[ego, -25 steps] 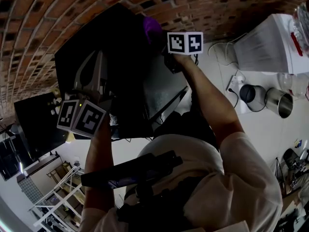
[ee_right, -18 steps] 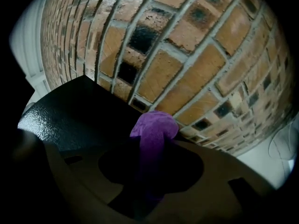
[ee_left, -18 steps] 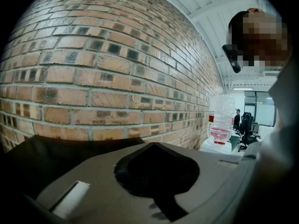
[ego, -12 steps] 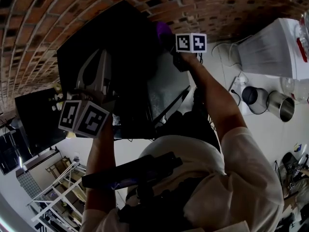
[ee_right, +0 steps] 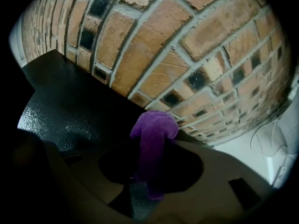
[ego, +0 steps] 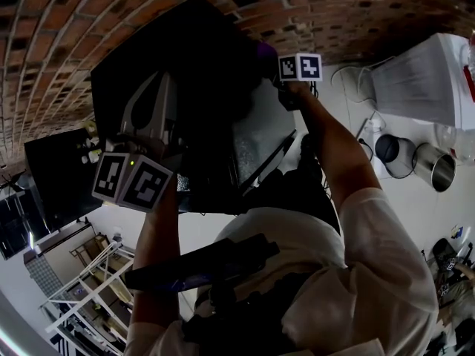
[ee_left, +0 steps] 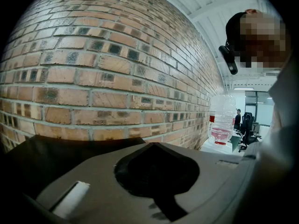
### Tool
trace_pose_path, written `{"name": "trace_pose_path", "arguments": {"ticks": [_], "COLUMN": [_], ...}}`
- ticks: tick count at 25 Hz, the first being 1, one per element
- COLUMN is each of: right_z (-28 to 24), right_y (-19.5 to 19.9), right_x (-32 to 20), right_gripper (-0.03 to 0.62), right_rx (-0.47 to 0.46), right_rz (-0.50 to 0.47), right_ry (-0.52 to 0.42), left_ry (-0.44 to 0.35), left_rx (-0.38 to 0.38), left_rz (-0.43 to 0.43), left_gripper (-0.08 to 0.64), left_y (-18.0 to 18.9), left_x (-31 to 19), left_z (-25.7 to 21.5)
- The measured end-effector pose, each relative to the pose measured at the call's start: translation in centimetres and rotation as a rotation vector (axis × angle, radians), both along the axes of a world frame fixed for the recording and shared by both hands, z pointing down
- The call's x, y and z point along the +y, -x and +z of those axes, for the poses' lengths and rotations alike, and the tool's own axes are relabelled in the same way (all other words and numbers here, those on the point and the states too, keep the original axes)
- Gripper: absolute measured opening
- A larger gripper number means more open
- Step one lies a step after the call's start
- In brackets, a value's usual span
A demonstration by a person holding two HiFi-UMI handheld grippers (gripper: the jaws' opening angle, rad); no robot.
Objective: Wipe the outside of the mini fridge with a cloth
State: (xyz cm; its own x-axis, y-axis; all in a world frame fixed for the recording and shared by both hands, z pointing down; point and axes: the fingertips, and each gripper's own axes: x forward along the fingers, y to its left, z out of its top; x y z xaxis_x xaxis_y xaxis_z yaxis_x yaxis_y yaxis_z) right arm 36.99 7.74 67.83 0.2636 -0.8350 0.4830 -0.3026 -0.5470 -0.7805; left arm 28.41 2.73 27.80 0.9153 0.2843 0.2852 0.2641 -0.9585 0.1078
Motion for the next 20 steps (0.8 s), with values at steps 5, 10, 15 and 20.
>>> {"name": "trace_pose_path", "arguments": {"ticks": [5,10,15,20], "right_z": [1.8,3.0,1.3,-4.3], "right_y": [-0.2,-0.7,-1.2,-1.4], "right_x": [-0.1,0.4,1.8,3.6], "right_gripper": [0.135,0.135,0.133,0.135], "right_rx": [-0.003,0.027,0.067,0.144], "right_rz": [-0.002,0.004,0.032,0.089], "right_ry": [0.042,0.138,0.178,0.072], "left_ry": [0.0,0.0,0.001,0.0], "left_rx": [0.0,-0.001,0.0,-0.003], "left_rz": [-0.001,-0.006,-0.005,-0.003], "left_gripper": [0.005,0.005,0.005,0.005], "left_y": [0.0,0.0,0.0,0.0], "left_x": [-0.1,-0.3,-0.3,-0.4], "left_z": [0.0,0.0,0.1,0.1]}}
